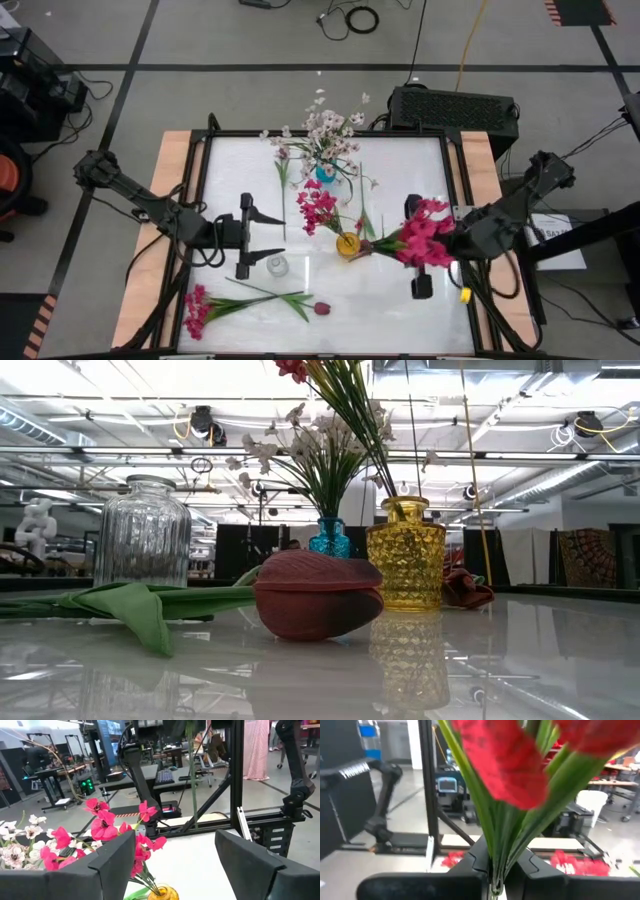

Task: Sort flowers into vase by color
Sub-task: Put the right pink flowers into the yellow vase

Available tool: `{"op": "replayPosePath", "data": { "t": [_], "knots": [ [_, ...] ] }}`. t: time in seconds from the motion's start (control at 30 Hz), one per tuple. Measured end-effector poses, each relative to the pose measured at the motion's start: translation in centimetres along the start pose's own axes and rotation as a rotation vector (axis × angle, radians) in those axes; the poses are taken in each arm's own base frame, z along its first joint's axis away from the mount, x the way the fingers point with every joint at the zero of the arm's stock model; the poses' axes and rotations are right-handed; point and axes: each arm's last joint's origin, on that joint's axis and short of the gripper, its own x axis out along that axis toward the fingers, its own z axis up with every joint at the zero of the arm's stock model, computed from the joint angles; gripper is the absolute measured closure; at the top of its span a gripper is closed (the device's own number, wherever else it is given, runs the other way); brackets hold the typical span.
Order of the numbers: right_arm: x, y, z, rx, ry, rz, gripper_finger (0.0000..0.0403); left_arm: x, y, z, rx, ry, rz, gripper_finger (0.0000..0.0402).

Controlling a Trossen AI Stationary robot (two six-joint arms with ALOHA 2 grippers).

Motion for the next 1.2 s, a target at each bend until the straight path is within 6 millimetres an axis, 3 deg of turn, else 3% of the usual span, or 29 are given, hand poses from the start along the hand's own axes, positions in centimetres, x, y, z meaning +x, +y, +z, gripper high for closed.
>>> {"op": "replayPosePath", "data": {
  "t": [0.3, 0.57, 1.2],
  "knots": [
    [-0.4, -1.9, -8.4, 0.061, 0.007, -0.188, 0.0383, 0.0, 0.0, 0.0, -0.017, 0.001, 0.001, 0.0121],
    [-0.5, -3.9, -13.1, 0.153, -0.105, -0.239, 0.0383, 0.0, 0.0, 0.0, -0.017, 0.001, 0.001, 0.0121],
    [0.0, -5.0, -14.8, 0.152, -0.022, -0.292, 0.0383, 0.0, 0.0, -0.3, -0.008, 0.026, -0.002, 0.0121]
  ]
}}
